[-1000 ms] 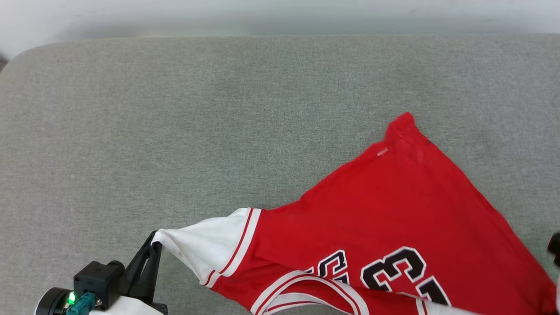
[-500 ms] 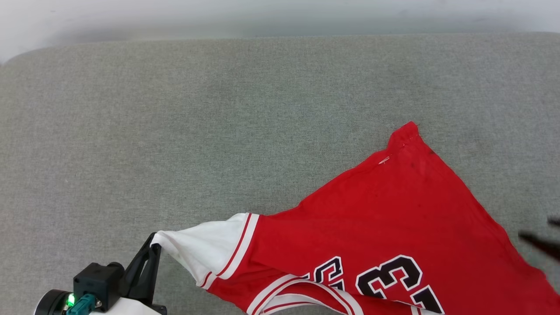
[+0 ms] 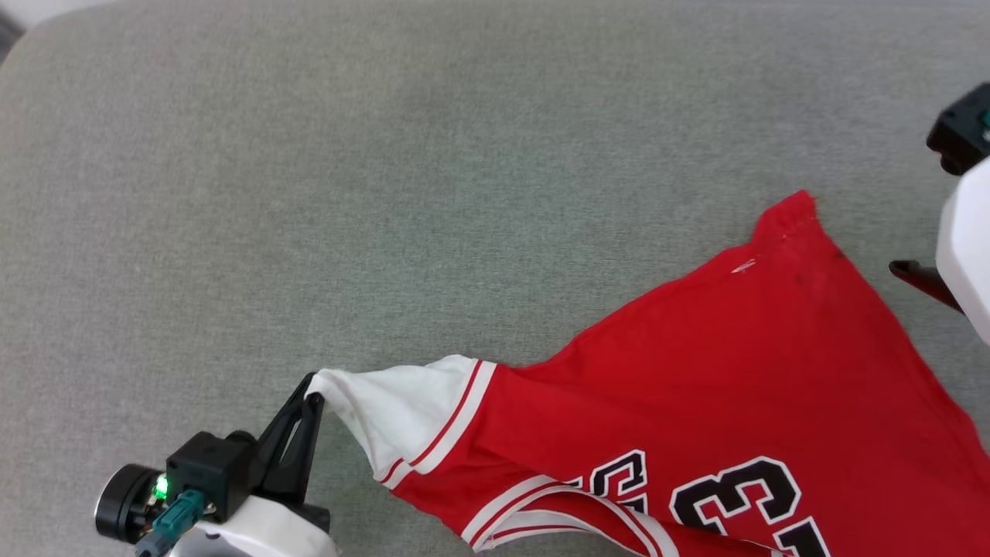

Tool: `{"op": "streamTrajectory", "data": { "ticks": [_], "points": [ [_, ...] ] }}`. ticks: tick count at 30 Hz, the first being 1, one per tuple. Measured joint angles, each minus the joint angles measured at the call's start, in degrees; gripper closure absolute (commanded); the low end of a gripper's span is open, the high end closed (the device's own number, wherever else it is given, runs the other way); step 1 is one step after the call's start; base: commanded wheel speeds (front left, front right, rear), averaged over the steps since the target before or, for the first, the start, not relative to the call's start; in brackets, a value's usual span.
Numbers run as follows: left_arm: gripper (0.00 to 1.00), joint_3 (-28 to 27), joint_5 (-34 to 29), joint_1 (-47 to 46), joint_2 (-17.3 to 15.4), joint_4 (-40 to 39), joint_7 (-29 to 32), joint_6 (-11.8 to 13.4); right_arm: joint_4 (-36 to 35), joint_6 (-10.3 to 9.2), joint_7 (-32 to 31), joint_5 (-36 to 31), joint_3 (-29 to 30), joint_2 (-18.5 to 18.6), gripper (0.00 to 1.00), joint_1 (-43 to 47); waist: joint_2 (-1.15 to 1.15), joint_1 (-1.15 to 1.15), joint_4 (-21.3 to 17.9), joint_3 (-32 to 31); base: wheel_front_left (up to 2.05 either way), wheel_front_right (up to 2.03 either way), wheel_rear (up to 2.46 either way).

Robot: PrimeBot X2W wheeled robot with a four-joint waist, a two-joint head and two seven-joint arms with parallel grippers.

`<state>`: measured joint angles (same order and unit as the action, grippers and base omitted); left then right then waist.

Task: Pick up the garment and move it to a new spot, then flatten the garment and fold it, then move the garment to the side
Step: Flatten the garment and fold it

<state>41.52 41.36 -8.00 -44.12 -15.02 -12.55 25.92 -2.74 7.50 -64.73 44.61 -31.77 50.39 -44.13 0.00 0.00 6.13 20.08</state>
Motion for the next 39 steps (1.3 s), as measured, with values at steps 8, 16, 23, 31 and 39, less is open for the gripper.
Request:
{"op": "streamTrajectory", "data": {
  "ticks": [8, 16, 23, 31, 39],
  "points": [
    [1.00, 1.37, -1.41, -4.44, 3.42, 1.32, 0.02, -1.71, 15.25, 0.00, -3.83, -0.81, -6.73, -6.54, 0.00, -12.22, 0.00, 0.00, 4.09, 5.81, 0.00, 0.00, 0.00],
    [1.00, 2.00, -1.86, -6.55, 5.20, 3.18, -0.24, -2.75, 20.36, 0.00, -1.07, -0.16, -12.00, -7.92, 0.00, -14.40, 0.00, 0.00, 6.48, 8.94, 0.00, 0.00, 0.00],
    [1.00, 2.05, -1.77, -6.64, 5.82, 4.43, -0.54, -3.23, 21.59, -0.01, 3.78, 2.03, -16.59, -7.65, 1.00, -15.33, 0.00, 0.00, 5.76, 7.67, 0.00, 0.00, 0.00],
    [1.00, 0.35, -0.41, -6.36, 4.97, 4.58, -1.02, -3.32, 22.76, 0.00, 15.41, 4.93, -18.38, -8.50, 1.00, -15.17, 0.00, 0.00, 3.77, 2.18, 0.00, 0.00, 0.00],
    [1.00, -1.74, -1.09, -10.16, 4.65, 5.49, -1.41, -4.71, 20.19, 0.00, 30.18, 5.55, -19.87, -7.05, 1.00, -15.92, 0.00, 0.00, 0.23, -2.69, 0.00, 0.00, 0.00]
  ]
}}
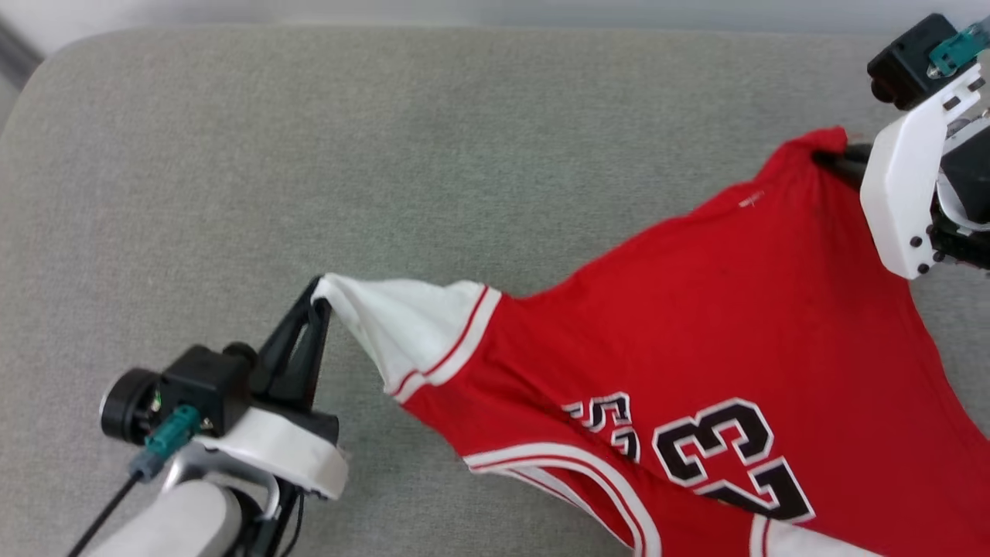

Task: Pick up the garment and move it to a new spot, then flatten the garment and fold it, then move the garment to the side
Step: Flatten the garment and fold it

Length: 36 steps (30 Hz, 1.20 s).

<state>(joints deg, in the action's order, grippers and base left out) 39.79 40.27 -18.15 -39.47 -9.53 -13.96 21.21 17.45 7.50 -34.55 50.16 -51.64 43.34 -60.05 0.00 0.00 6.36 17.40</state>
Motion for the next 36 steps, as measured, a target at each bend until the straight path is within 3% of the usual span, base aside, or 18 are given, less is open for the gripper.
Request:
{"op": "streamTrajectory", "data": {
  "ticks": [10, 16, 25, 36],
  "points": [
    [1.00, -3.12, -2.40, -14.83, -2.55, 1.00, 3.25, -4.22, -0.12, 0.00, 17.75, -1.96, 1.12, -0.40, 1.00, -5.38, 0.00, 0.00, -3.59, -2.89, 0.00, 0.00, 0.00],
    [1.00, -3.83, -4.87, -27.38, -3.00, 3.38, 6.89, -7.76, 3.25, 0.01, 23.69, -3.39, 4.55, -2.46, 1.00, -9.95, 0.00, 0.00, -4.40, -1.57, 0.00, 0.00, 0.00],
    [1.00, -5.14, -5.94, -47.93, 0.37, 13.01, 10.87, -14.33, 12.41, 0.01, 26.81, -10.26, 11.38, -8.25, 1.00, -20.68, 0.00, 0.00, -5.58, 2.49, 0.00, 0.00, 0.00],
    [1.00, -4.76, -7.92, -72.33, 5.63, 26.83, 14.11, -22.05, 24.43, 0.01, 27.54, -19.26, 13.95, -15.11, 1.00, -37.67, 0.00, 0.00, -6.22, 7.82, 0.00, 0.00, 0.00]
  ]
}}
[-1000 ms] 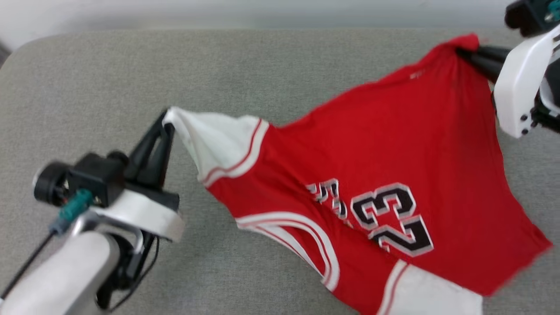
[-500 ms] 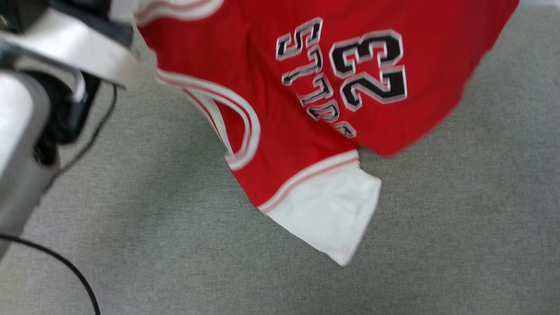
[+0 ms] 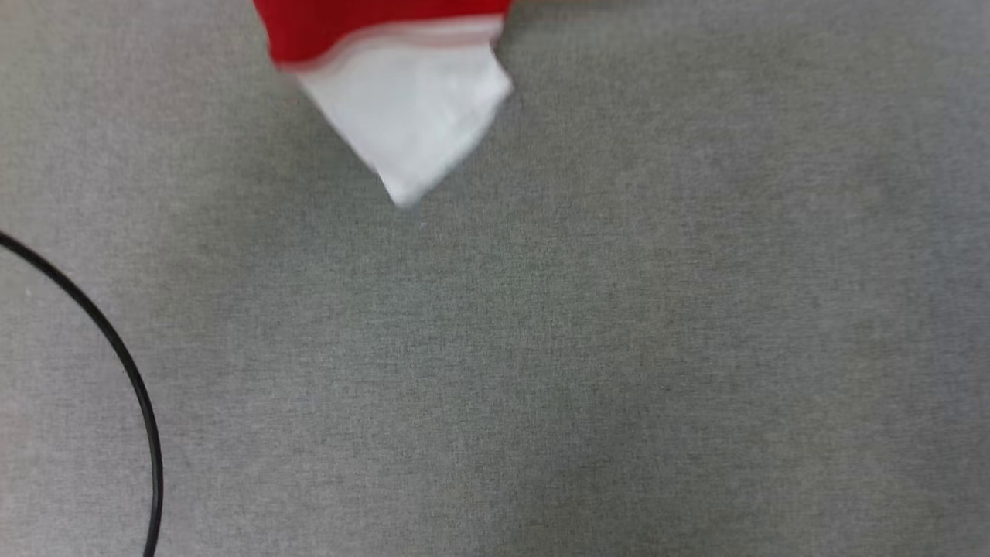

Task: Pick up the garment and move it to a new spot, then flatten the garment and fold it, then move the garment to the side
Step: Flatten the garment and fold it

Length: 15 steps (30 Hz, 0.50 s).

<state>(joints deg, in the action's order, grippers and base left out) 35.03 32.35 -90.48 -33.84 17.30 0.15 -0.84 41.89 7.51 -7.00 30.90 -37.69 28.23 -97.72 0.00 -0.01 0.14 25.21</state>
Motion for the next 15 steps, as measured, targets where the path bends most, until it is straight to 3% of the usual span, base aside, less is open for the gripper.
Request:
{"op": "streamTrajectory", "data": {
  "ticks": [5, 15],
  "points": [
    [1.00, 0.16, -1.81, -10.34, 1.71, 7.43, -0.49, -2.72, 4.71, 0.00, 1.94, -2.76, 1.31, -1.89, 1.00, -7.51, 0.00, 0.00, 0.40, 2.98, 0.00, 0.00, 0.00],
    [1.00, 0.48, -1.82, -20.69, 5.23, 18.28, -4.77, -5.22, 11.88, 0.00, 6.34, -5.86, 1.24, -5.24, 1.00, -15.11, 0.00, 0.00, 1.25, 7.48, 0.00, 0.00, 0.00]
  ]
}}
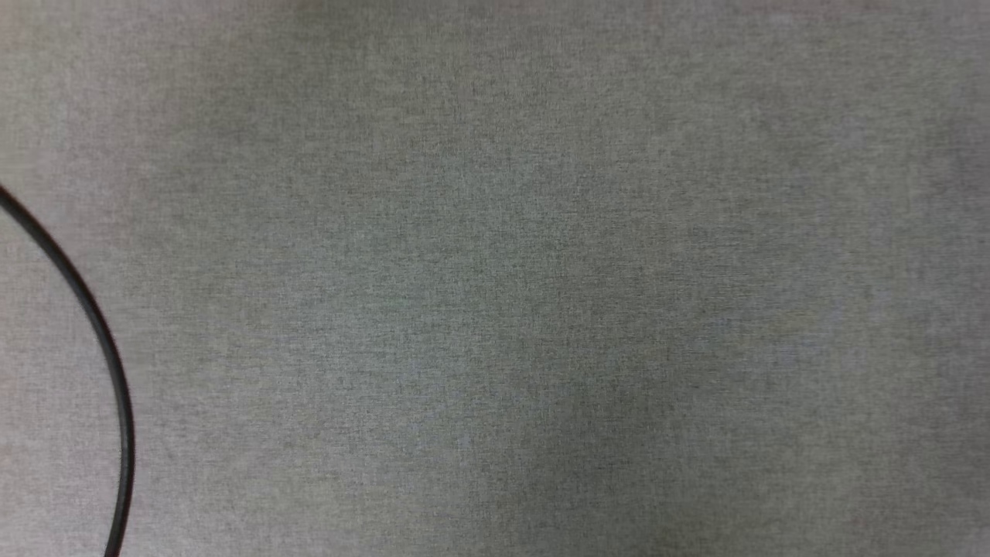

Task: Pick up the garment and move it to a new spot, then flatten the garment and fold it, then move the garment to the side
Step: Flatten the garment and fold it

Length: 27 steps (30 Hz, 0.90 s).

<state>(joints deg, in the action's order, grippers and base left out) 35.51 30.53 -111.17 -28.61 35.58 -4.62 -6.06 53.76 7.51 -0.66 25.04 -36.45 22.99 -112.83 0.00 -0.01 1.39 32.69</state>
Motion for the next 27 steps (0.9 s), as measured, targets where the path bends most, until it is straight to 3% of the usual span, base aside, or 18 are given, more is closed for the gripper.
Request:
{"op": "streamTrajectory", "data": {
  "ticks": [7, 13, 21, 27],
  "points": [
    [1.00, 2.15, 1.01, 1.14, 0.96, 5.61, -2.61, -0.78, 3.63, 0.00, 1.36, 0.44, -3.07, -1.68, 1.00, 0.83, 0.00, 0.00, 0.46, 1.25, 0.00, 0.00, 0.00],
    [1.00, 4.82, 2.59, 7.66, 1.77, 9.09, -5.00, -1.13, 5.79, 0.00, 2.47, 2.97, -5.86, -3.45, 1.00, 7.09, 0.00, 0.00, 0.37, 0.16, 0.00, 0.00, 0.00],
    [1.00, 7.88, 5.05, 19.33, 2.11, 10.25, -8.21, -1.29, 6.15, 0.00, 3.83, 7.32, -11.31, -4.28, 1.00, 18.70, 0.00, 0.00, 0.36, -2.55, 0.00, 0.00, 0.00],
    [1.00, 10.25, 6.91, 34.29, -1.10, 6.75, -9.55, -1.27, 0.23, 0.00, 4.28, 13.19, -19.92, -1.18, 1.00, 31.27, 0.00, 0.00, 0.29, -6.55, 0.00, 0.00, 0.00]
  ]
}}
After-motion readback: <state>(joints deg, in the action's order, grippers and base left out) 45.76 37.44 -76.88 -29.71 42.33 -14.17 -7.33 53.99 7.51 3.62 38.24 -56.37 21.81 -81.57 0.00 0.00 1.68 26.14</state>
